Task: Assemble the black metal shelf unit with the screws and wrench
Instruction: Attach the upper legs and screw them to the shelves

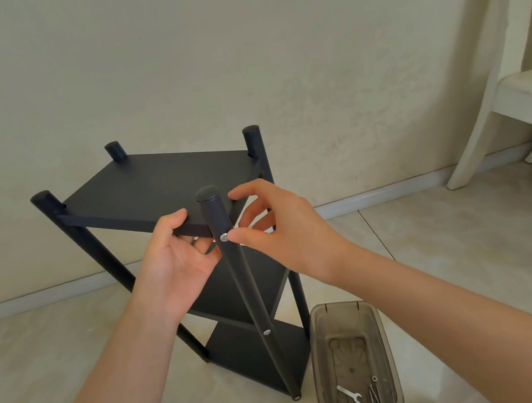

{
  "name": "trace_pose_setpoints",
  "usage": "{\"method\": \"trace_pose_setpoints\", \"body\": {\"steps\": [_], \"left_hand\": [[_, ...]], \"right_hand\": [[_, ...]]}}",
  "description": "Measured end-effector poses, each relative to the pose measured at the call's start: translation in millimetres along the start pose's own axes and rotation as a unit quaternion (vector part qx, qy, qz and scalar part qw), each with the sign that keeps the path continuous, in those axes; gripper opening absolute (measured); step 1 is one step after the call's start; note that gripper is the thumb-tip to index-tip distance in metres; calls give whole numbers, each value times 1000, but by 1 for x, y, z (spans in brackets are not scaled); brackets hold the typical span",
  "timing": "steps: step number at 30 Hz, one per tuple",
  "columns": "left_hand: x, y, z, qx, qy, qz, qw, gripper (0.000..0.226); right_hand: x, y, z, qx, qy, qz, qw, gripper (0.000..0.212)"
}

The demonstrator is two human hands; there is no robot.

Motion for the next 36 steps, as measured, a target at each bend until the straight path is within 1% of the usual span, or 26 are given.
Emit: {"method": "trace_pose_setpoints", "body": {"steps": [3, 5, 7, 10, 12, 14, 17, 20, 24, 26, 28, 29, 31, 32, 34, 36], "left_hand": [[0, 1, 1, 9, 3, 10, 1000, 9], [0, 2, 1, 15, 7, 11, 1000, 8], [0, 2, 1, 29, 11, 14, 999, 10], [1, 2, -1, 46, 16, 32, 998, 25], [1, 2, -1, 49, 19, 36, 998, 26], [1, 3, 0, 51, 20, 34, 998, 17], [0, 3, 2, 58, 18, 26, 998, 8], [2, 4, 0, 64, 13, 37, 997, 8], [6, 5, 0, 62, 2, 53, 997, 10], [7, 4, 1, 64, 0, 60, 996, 10], [7, 4, 1, 64, -3, 60, 996, 10], [7, 4, 1, 66, -5, 60, 996, 10], [8, 4, 1, 71, -8, 59, 996, 10], [8, 4, 2, 70, -10, 58, 996, 10], [8, 4, 1, 66, -16, 64, 996, 9], [9, 2, 1, 54, -22, 74, 996, 11]], "right_hand": [[1, 2, 0, 11, 10, -6, 1000, 49], [1, 7, -2, 8, 7, -15, 1000, 44], [0, 14, -8, 4, -10, -36, 999, 36], [-1, 25, -24, -8, -50, -83, 995, 24], [-2, 28, -40, 6, -78, -90, 993, 18], [-2, 29, -62, 45, -116, -64, 990, 15], [-3, 30, -104, 141, -184, 18, 972, 17], [2, 27, -157, 199, -250, 83, 944, 18], [27, 13, -232, 232, -348, 111, 902, 16], [43, 2, -263, 263, -375, 156, 875, 17], [59, -12, -288, 277, -404, 189, 851, 9], [66, -18, -301, 274, -415, 198, 845, 10], [81, -30, -324, 297, -410, 228, 832, 13], [87, -35, -334, 309, -409, 245, 823, 19], [97, -40, -349, 342, -418, 278, 794, 31], [102, -42, -362, 382, -404, 301, 775, 36]]}}
Point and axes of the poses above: each hand's wrist, its own x-axis away from the middle knuckle, its own y-axis out of the back of the hand, z = x × y, the point moved 1 cm from there along -x, towards the middle knuckle, and after that the axes turned 8 degrees about -x, right-handed, at the moved point
